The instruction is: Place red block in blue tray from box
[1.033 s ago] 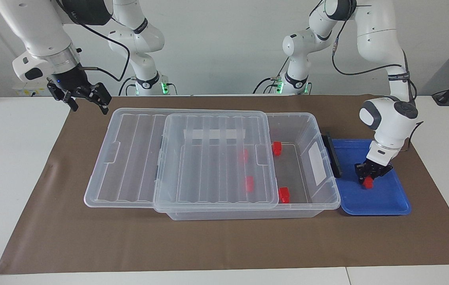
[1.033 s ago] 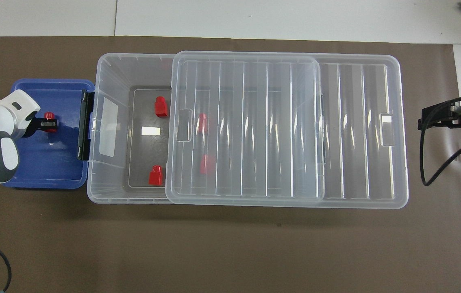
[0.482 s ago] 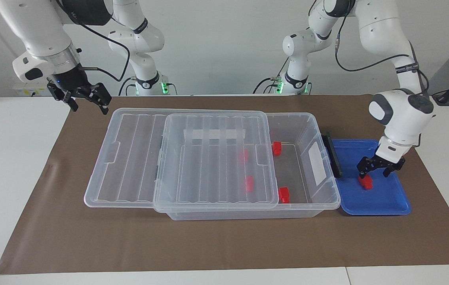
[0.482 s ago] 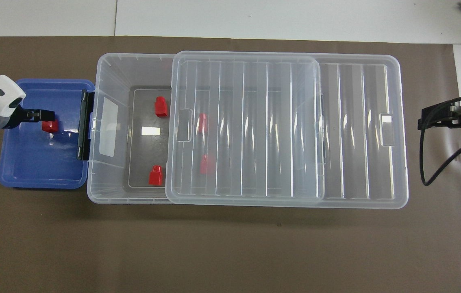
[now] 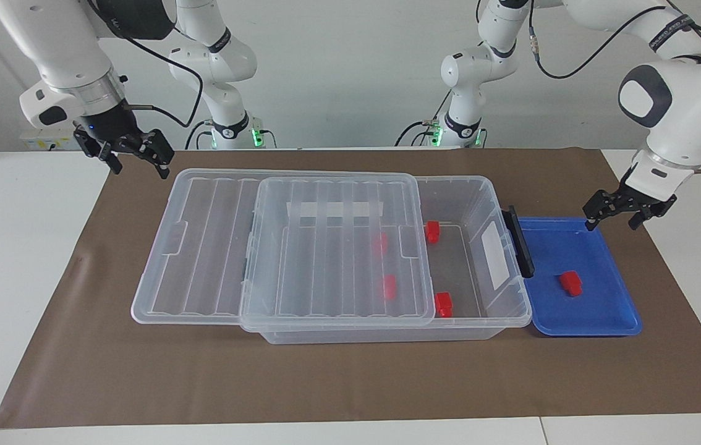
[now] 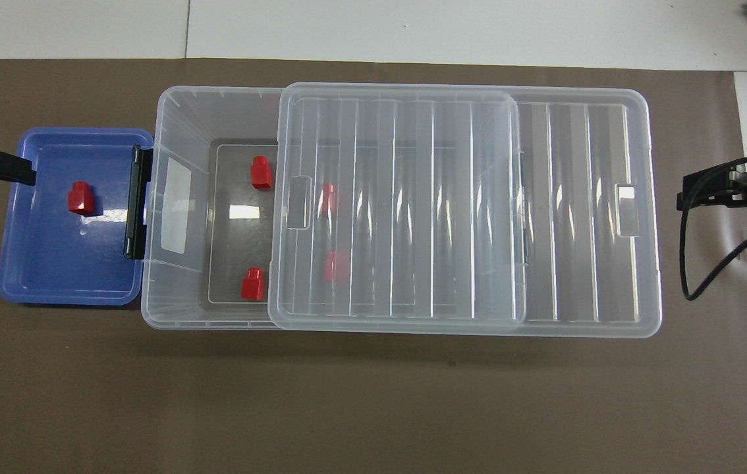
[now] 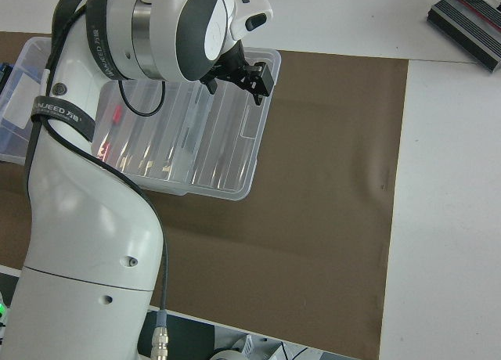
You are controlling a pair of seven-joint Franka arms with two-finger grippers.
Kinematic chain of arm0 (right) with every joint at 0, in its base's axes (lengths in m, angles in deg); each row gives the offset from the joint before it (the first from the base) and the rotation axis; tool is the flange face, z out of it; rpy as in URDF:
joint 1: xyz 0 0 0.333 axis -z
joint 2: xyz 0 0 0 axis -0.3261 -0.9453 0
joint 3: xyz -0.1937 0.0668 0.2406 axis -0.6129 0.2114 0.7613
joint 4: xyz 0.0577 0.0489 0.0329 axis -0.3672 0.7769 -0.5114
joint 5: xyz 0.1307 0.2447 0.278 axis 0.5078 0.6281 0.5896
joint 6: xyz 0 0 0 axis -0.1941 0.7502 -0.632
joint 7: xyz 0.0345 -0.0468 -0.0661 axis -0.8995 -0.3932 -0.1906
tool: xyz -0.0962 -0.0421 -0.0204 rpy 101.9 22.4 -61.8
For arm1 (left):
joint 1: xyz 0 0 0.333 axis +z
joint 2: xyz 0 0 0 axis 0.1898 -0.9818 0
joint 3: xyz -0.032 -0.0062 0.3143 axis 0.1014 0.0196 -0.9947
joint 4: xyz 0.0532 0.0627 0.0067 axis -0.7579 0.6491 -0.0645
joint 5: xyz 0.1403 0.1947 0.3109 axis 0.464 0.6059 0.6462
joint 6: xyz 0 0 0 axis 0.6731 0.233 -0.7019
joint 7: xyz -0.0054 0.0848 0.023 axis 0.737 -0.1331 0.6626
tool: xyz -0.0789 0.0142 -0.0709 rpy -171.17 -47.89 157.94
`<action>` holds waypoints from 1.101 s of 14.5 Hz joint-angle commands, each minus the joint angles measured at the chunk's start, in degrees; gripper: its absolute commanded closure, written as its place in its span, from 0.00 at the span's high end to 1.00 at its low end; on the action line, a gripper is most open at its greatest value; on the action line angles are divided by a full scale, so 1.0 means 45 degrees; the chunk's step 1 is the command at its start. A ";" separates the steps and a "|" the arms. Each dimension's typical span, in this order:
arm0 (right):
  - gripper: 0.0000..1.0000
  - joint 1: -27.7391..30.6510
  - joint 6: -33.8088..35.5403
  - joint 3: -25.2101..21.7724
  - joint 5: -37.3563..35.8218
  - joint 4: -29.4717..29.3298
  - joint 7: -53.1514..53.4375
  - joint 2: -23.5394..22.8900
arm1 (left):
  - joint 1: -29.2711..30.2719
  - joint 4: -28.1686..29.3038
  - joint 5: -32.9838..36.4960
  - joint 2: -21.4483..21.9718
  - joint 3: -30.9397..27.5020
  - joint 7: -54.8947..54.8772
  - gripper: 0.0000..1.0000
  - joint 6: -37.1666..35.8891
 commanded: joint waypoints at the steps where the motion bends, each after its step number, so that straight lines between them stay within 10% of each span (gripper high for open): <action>1: 1.00 0.0091 0.0026 0.0047 0.0354 0.0030 0.0261 -0.0020 | -0.0793 -0.0062 -0.0083 0.0314 -0.0175 0.0166 1.00 -0.0473; 13: 0.99 0.0285 -0.0246 0.0008 0.0354 0.0420 -0.0635 0.0156 | -0.1967 -0.2112 -0.0219 0.0725 -0.0156 0.0869 1.00 -0.4279; 16: 0.37 0.0559 -0.0869 -0.0011 0.0354 0.0945 -0.1572 0.0312 | -0.2240 -0.2718 -0.0044 0.0745 0.0410 0.1140 1.00 -0.4578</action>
